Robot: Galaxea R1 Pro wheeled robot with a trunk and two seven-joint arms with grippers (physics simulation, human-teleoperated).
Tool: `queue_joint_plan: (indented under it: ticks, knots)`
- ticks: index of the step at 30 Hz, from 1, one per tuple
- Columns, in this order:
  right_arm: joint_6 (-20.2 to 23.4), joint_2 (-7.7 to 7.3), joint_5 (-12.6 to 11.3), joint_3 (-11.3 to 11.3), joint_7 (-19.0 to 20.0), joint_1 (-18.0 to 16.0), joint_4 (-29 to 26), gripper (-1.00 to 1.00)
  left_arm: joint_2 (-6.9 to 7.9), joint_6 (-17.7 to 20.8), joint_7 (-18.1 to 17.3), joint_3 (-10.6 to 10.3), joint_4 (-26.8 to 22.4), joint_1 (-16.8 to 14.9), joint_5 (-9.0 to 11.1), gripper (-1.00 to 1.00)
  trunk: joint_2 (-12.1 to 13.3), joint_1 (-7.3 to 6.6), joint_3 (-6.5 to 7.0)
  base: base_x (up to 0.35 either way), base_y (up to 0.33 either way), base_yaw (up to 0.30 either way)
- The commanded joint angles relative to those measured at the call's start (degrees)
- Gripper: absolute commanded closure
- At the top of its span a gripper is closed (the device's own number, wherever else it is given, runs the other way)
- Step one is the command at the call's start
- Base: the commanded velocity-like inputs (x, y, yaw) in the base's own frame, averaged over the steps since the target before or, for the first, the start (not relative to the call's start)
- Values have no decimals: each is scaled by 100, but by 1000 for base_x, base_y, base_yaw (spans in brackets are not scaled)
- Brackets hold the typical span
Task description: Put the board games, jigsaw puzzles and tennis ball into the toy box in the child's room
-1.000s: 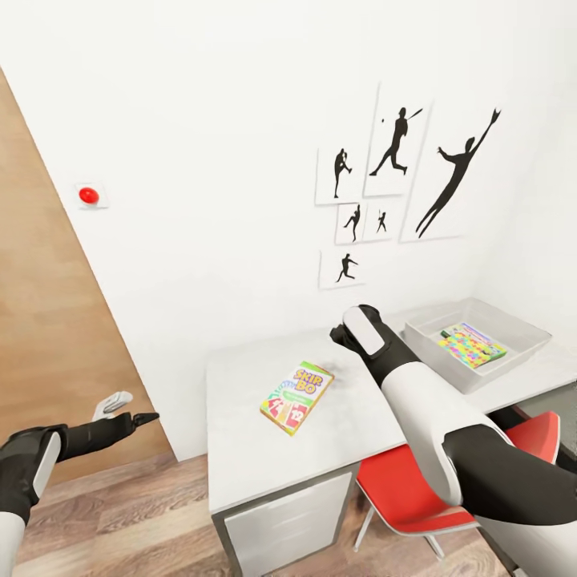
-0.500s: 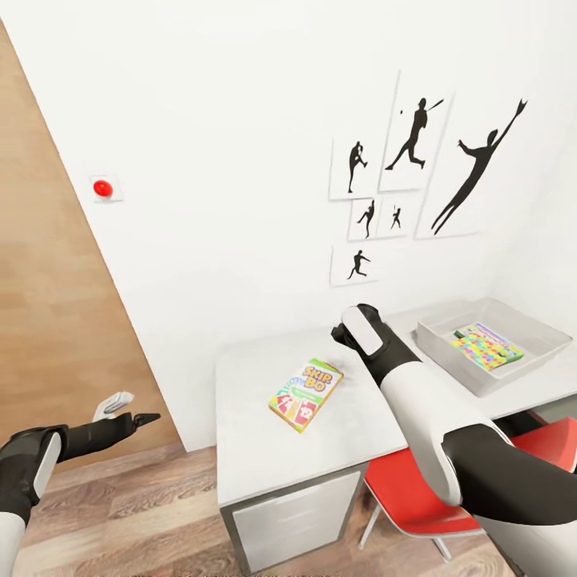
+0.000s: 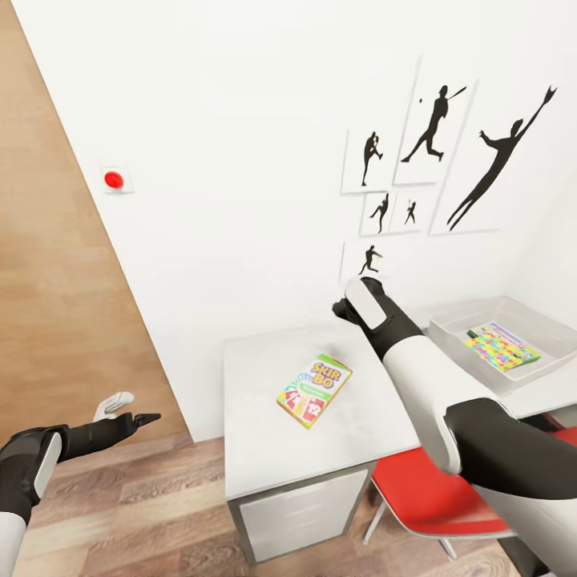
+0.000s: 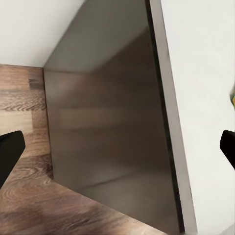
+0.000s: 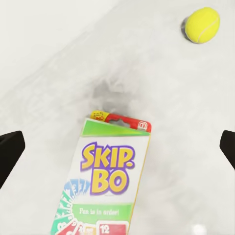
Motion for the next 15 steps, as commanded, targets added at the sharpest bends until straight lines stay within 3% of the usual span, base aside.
queue_joint_plan:
  ticks: [1, 7, 15]
  knots:
    - [30, -2, -45, 26, -43, -88, 31, -100, -1, 47, -11, 9, -1, -6, 16, -100, -13, 3, -22, 0, 0, 90]
    - [27, 4, -45, 18, -31, -372, 325, -100, -1, 47, -12, -45, -1, -6, 16, -100, -13, 3, -77, 0, 0, 89]
    - [14, -2, -49, 17, -26, -429, 502, -100, -1, 47, -19, -59, -1, -6, 16, -100, -13, 3, -150, 0, 0, 82]
